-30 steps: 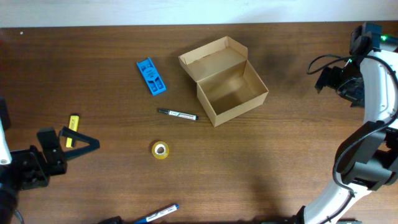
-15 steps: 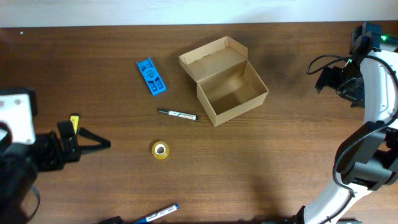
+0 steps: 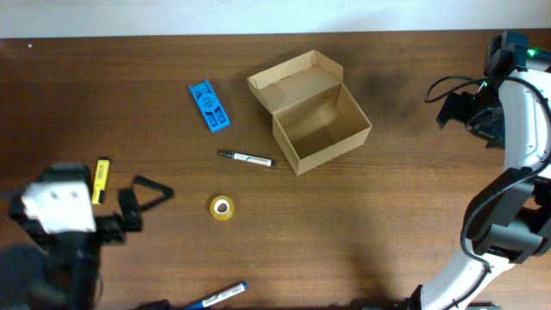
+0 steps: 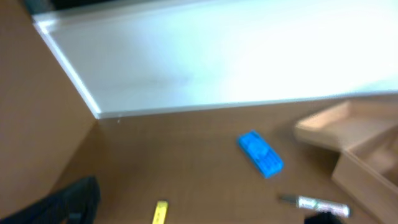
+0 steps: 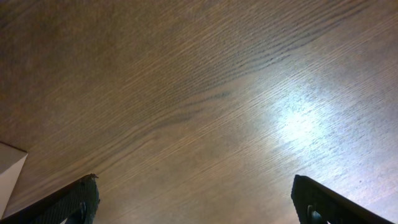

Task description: Pack container

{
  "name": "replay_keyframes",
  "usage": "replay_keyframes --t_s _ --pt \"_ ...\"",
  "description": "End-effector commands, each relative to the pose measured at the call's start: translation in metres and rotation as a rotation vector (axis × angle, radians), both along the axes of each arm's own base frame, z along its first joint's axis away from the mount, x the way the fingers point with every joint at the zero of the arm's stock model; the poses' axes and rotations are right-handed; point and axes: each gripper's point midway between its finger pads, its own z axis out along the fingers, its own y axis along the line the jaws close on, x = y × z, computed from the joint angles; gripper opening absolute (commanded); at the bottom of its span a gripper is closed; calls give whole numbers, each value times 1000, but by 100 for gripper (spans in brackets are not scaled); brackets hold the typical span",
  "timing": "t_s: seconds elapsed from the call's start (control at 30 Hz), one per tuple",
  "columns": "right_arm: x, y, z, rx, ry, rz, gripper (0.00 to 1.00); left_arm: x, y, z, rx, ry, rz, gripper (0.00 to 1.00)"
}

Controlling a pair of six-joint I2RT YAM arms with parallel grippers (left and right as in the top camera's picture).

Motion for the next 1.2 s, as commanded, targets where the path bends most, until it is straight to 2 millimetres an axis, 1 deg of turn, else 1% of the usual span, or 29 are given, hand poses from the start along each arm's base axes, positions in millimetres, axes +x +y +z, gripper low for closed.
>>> replay_keyframes --t_s 0.0,0.13,0.2,0.37,0.4,0.57,0.63,0.77,0.87,0.93,1.03,1.1,1.17 --pt "-1 -1 3 -14 -3 -1 99 -2 -28 -21 4 -76 -134 100" --pt "-1 -1 3 -14 -3 -1 99 0 -40 -47 9 -119 -197 99" --pt "-1 -1 3 -14 -3 -1 99 3 -43 -67 9 -125 -214 100" --pt "-1 -1 3 -14 -3 -1 99 13 -50 -108 14 -187 -258 100" --pt "-1 -1 3 -14 -3 -1 99 16 -52 -119 17 -208 -273 100" --pt "-1 -1 3 -14 -3 -1 99 17 -54 -158 20 -230 -282 100" --pt "-1 -1 3 -14 -3 -1 99 21 -55 -167 17 -215 -288 100" --pt "-1 -1 3 -14 -3 -1 99 22 -58 -176 13 -199 -299 100" --pt "-1 -1 3 -14 -3 -1 99 22 -55 -185 9 -168 -285 100" --pt "-1 -1 3 -14 -3 -1 99 25 -50 -200 7 -131 -252 100" --pt "-1 -1 3 -14 -3 -1 99 28 -49 -223 -3 -83 -252 100" --pt "-1 -1 3 -14 -3 -1 99 29 -49 -234 -7 -62 -252 100" --pt "-1 -1 3 -14 -3 -1 99 30 -49 -232 -4 -74 -251 100"
